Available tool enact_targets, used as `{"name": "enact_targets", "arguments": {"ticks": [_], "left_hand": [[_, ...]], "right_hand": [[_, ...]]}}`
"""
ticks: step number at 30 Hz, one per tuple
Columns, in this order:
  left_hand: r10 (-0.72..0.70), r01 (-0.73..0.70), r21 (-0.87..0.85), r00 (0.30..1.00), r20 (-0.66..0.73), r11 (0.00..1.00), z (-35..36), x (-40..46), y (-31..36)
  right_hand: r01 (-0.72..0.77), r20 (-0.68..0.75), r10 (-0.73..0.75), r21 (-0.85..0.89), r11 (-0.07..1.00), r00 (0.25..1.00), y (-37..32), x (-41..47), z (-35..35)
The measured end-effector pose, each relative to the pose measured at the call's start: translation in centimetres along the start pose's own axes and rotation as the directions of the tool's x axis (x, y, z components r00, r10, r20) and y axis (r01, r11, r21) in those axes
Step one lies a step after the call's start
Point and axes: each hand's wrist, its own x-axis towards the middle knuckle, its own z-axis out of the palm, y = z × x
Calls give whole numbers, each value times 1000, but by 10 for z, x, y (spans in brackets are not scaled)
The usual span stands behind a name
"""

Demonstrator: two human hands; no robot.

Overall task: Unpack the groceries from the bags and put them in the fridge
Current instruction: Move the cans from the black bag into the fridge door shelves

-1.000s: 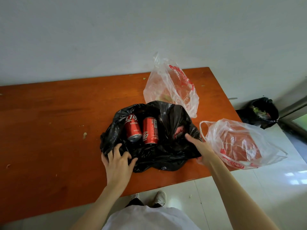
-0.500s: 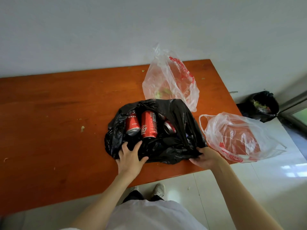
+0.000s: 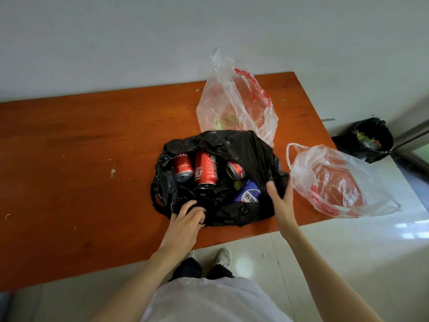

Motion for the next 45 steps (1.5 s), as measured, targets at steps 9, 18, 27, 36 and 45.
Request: {"name": "enact_targets", "arguments": {"ticks": [9,18,27,36,45], "left_hand": [[65,-76,227,996,53,971,0,-8,-3],[-175,41,339,910,375,940,-14,-4,-2],[-172,63,339,938,302,939,-89,74,28],[-40,9,276,994,107,961,-110,155,-1],[-15,91,-151,897,442,984,-88,240,-65]], "right_hand": [[13,-27,-31,-510,860,999,-3,12,-10],[-284,-173,231,-425,860,958,-28,38,-1],[312,123,-408,-843,437,904,-63,28,12],[258,220,-144,-899,354,965,-71,79,42],[-138,55,181,-451,882,982,-103,126,39]]}}
